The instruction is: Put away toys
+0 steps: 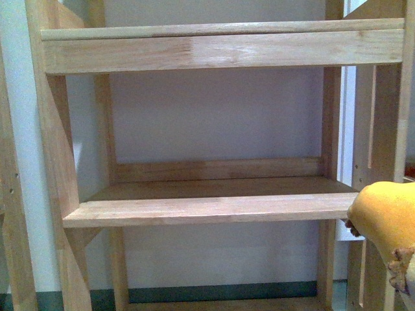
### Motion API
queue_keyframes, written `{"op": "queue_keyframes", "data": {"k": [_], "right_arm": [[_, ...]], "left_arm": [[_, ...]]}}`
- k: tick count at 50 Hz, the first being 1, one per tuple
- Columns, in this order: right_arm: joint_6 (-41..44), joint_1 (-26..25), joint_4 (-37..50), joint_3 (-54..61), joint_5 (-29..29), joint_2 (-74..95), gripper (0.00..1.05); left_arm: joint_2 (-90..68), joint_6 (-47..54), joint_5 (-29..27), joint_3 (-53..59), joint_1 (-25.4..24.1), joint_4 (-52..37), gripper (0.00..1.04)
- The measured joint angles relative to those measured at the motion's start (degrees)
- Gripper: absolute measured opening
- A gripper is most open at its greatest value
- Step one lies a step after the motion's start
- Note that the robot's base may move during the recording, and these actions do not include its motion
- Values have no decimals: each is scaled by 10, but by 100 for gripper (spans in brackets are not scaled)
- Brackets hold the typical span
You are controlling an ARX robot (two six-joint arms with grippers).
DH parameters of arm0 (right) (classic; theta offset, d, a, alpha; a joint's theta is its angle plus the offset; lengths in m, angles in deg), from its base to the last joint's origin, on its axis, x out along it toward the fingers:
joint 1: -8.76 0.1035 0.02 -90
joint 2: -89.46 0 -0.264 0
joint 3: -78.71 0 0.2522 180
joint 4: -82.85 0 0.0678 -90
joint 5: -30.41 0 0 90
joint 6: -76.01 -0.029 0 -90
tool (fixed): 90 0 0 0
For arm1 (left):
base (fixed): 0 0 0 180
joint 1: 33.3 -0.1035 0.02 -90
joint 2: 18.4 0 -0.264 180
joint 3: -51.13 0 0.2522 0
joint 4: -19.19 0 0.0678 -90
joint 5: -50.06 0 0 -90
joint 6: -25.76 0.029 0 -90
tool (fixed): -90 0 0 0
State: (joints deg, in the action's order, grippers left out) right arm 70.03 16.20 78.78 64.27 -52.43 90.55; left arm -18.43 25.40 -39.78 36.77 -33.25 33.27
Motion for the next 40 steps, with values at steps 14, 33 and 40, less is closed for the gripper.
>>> {"op": "queue_keyframes", "data": {"k": [14, 33, 40], "right_arm": [[0, 0, 0, 0, 4, 0, 9], [0, 0, 0, 0, 3, 0, 9], [0, 0, 0, 0, 6, 0, 9]], "left_arm": [[0, 0, -2, 0, 0, 0, 99], [0, 0, 0, 0, 0, 0, 99], [0, 0, -2, 0, 0, 0, 99]]}}
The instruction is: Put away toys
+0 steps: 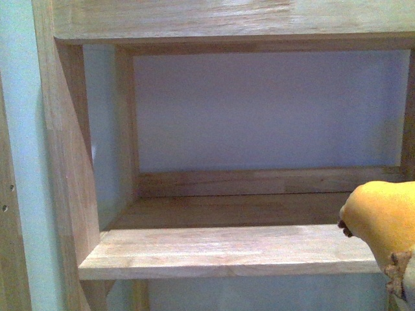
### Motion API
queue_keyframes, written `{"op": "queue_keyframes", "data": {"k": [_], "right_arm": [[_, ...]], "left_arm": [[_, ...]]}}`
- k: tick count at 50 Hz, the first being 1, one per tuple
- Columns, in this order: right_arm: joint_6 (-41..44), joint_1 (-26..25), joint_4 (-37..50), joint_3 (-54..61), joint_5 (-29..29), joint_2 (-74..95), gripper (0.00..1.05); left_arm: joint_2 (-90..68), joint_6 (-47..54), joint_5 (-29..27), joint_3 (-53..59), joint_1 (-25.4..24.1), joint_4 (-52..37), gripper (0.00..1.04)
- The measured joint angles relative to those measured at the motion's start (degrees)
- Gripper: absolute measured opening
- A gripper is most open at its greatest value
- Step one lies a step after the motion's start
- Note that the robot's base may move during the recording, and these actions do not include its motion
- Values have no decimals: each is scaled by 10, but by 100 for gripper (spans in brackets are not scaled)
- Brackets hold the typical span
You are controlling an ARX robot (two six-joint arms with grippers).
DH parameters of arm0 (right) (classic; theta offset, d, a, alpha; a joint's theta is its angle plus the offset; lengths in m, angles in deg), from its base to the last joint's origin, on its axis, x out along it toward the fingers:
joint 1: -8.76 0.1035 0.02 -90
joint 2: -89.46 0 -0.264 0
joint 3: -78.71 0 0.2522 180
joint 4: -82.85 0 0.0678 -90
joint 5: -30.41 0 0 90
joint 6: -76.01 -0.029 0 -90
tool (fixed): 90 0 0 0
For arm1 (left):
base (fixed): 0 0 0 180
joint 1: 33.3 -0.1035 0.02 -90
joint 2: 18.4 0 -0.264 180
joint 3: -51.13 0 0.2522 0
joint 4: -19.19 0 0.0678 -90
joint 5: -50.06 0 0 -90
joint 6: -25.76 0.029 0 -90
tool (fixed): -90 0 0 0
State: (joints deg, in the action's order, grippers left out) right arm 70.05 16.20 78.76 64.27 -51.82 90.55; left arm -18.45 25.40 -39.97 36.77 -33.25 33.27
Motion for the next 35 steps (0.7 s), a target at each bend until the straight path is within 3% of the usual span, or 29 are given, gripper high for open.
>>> {"op": "queue_keyframes", "data": {"k": [22, 27, 35], "right_arm": [[0, 0, -1, 0, 1, 0, 9], [34, -27, -52, -13, 73, 27, 9], [41, -45, -26, -64, 84, 86, 9]], "left_arm": [[0, 0, 0, 0, 0, 0, 99], [0, 0, 0, 0, 0, 0, 99], [0, 0, 0, 0, 0, 0, 99]]}}
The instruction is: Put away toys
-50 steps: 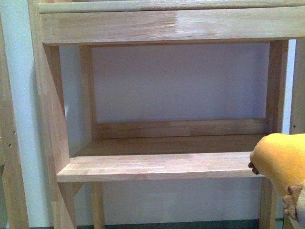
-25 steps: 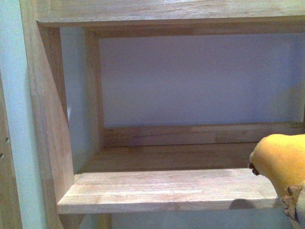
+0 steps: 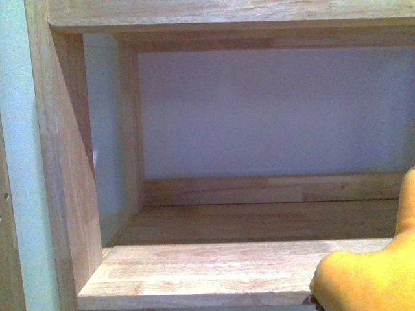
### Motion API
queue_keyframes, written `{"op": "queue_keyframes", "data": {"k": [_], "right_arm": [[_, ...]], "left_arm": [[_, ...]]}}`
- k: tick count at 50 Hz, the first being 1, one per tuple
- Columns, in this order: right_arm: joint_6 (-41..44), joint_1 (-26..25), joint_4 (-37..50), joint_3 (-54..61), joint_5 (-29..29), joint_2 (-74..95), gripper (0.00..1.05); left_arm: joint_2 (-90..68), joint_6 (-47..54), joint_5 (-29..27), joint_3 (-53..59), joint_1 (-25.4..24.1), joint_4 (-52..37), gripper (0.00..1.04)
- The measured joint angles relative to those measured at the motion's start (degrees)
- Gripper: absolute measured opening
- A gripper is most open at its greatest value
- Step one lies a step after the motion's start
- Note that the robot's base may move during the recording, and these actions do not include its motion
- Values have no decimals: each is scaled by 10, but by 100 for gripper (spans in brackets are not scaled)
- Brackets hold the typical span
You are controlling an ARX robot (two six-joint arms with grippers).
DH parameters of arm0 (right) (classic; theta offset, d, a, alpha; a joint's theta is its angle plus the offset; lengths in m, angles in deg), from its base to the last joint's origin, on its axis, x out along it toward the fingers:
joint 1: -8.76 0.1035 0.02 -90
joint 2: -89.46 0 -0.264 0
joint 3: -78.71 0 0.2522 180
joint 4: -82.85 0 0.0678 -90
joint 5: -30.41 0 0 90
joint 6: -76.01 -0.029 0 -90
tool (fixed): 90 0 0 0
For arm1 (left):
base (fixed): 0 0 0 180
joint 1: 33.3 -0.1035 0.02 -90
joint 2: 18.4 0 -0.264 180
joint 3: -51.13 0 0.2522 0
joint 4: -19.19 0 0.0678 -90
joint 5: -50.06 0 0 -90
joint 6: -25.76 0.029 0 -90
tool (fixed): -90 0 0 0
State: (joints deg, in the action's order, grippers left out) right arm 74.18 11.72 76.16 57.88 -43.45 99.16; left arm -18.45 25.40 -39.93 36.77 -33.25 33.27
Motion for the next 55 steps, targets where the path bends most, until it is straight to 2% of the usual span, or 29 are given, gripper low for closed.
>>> {"op": "queue_keyframes", "data": {"k": [4, 15, 24, 41, 55], "right_arm": [[4, 0, 25, -60, -9, 27, 9], [45, 81, 43, -225, -48, 132, 9], [61, 104, 44, -351, -57, 203, 9], [43, 61, 78, -588, -37, 413, 9], [-4, 50, 54, -742, -57, 575, 9]], "left_arm": [[0, 0, 0, 0, 0, 0, 99], [0, 0, 0, 0, 0, 0, 99], [0, 0, 0, 0, 0, 0, 99], [0, 0, 0, 0, 0, 0, 99], [0, 0, 0, 0, 0, 0, 99]]}}
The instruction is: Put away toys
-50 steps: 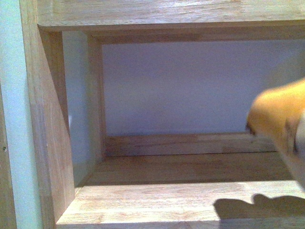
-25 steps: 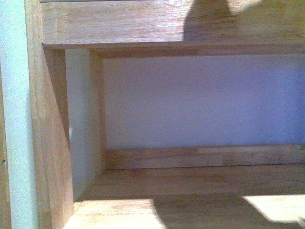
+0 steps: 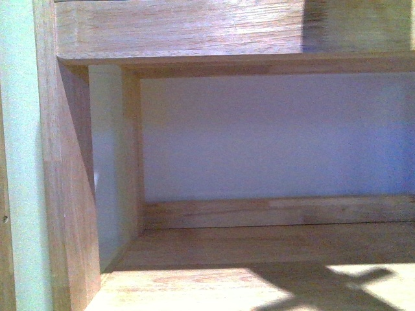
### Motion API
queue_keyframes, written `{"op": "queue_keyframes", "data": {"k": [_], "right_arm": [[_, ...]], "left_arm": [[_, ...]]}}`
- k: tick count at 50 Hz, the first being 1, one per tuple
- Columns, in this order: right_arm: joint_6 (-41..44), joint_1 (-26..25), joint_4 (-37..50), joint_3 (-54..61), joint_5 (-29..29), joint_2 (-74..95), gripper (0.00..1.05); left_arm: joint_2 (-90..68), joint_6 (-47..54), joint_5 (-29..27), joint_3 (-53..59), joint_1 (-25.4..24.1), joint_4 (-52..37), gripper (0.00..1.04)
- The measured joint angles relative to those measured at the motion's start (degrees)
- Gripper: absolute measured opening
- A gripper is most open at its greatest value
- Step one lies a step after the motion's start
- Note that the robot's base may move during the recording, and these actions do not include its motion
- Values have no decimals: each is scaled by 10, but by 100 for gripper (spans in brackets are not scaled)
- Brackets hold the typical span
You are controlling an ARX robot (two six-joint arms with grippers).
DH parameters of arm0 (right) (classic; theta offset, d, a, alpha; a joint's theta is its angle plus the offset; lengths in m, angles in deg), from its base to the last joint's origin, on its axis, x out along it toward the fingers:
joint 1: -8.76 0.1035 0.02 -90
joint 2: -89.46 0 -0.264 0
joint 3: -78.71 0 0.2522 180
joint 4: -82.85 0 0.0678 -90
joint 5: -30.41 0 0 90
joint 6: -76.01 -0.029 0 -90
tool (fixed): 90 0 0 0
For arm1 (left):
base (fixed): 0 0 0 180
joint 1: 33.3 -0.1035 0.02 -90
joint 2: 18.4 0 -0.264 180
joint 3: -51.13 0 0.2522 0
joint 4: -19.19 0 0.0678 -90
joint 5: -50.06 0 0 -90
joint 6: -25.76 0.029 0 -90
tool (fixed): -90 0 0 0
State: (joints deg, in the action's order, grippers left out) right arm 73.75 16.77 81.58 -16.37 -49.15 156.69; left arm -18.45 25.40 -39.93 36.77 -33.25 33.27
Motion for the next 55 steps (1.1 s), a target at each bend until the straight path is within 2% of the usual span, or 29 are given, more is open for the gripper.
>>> {"op": "queue_keyframes", "data": {"k": [14, 31, 47, 55], "right_arm": [[-60, 24, -71, -190, -15, 166, 9], [-136, 69, -127, -344, -9, 303, 9], [-164, 158, -135, -443, -21, 400, 9], [-170, 178, -128, -462, -22, 422, 9]], "left_arm": [[0, 0, 0, 0, 0, 0, 99], [0, 0, 0, 0, 0, 0, 99], [0, 0, 0, 0, 0, 0, 99], [0, 0, 0, 0, 0, 0, 99]]}}
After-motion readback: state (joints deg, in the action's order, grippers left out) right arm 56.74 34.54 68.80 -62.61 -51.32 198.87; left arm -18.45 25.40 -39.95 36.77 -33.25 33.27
